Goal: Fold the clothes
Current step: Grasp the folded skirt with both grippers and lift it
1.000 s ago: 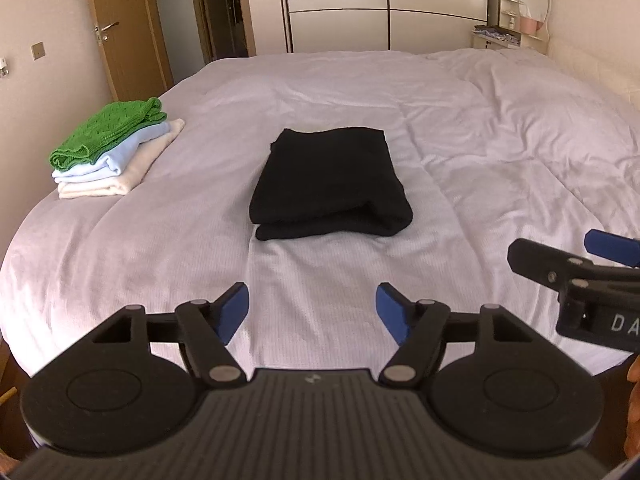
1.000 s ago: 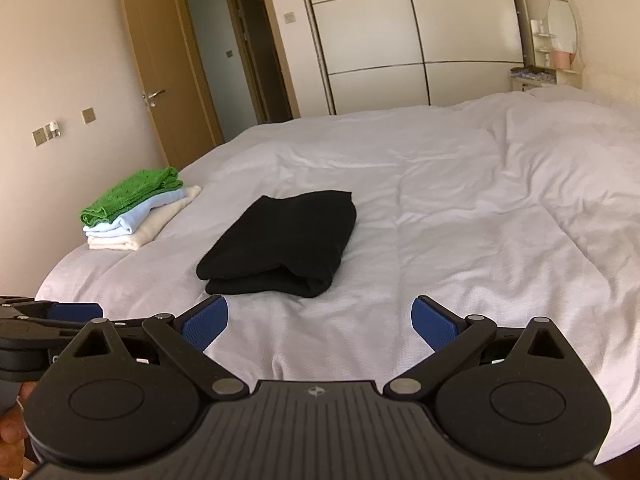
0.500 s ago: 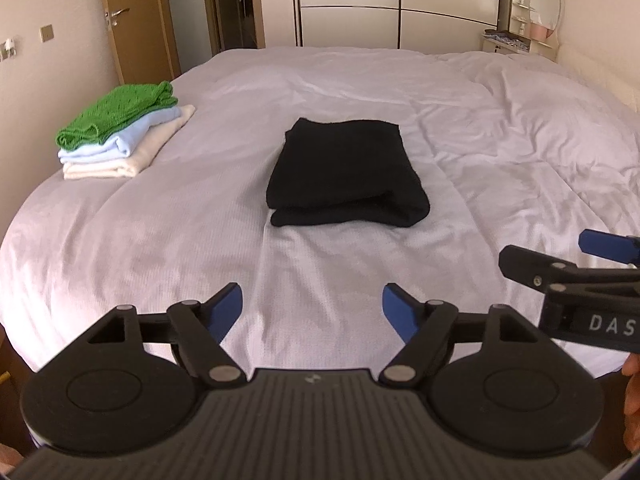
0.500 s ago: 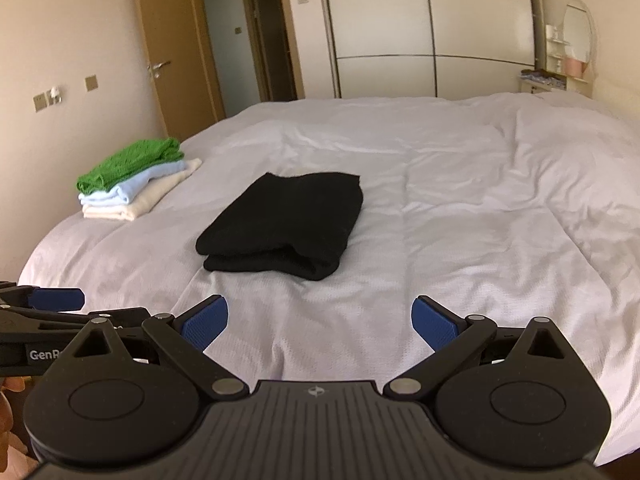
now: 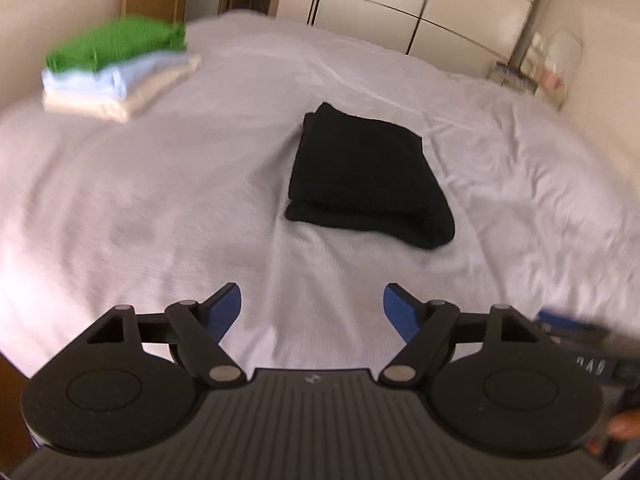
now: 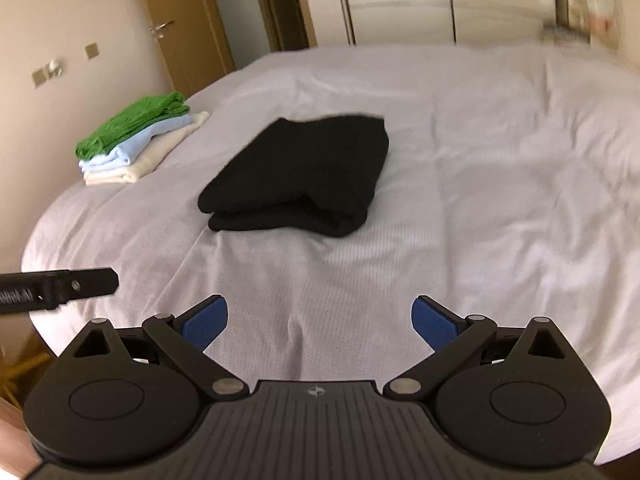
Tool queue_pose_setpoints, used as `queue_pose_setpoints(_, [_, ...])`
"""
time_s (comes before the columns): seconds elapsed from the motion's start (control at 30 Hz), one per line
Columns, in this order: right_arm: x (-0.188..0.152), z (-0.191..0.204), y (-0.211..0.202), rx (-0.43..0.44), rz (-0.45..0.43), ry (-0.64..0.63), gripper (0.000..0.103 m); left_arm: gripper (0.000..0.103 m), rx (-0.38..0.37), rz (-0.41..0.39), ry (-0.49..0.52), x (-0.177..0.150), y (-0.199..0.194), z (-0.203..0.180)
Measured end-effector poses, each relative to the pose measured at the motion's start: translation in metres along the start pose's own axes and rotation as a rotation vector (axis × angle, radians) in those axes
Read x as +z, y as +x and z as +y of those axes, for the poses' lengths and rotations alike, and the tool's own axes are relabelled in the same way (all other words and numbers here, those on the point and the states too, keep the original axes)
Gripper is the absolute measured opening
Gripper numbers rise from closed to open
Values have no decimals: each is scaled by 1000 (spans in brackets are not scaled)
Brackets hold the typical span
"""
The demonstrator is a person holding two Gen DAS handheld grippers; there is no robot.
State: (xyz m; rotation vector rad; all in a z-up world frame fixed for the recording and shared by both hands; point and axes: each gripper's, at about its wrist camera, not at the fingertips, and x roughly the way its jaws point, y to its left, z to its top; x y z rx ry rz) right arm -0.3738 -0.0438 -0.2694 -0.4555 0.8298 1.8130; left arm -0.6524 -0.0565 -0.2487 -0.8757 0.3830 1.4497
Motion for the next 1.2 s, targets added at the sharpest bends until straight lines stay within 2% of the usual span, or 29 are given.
queue_pose_setpoints(0.23, [24, -60, 48, 214, -1, 339, 101, 75, -215, 78, -225, 53, 63, 50])
queue_pose_setpoints(0.43, [45, -111, 89, 398, -1, 630, 98, 75, -304, 147, -376, 74, 122, 82])
queue_pose_setpoints(0.47, [49, -116, 98, 407, 4, 652, 97, 75, -320, 160, -405, 75, 131, 89])
queue_pose_setpoints(0.7, [68, -132, 161, 409, 49, 677, 93, 75, -424, 228, -586, 67, 180, 124])
queue_pose_setpoints(0.9, [80, -130, 195, 445, 56, 652, 90, 76, -536, 225, -700, 60, 201, 132])
queue_pose_setpoints(1.03, [88, -128, 209, 449, 61, 643, 86, 77, -537, 221, -720, 59, 206, 127])
queue_pose_setpoints(1.2, [90, -131, 218, 448, 96, 655, 80, 72, -535, 257, -765, 53, 196, 129])
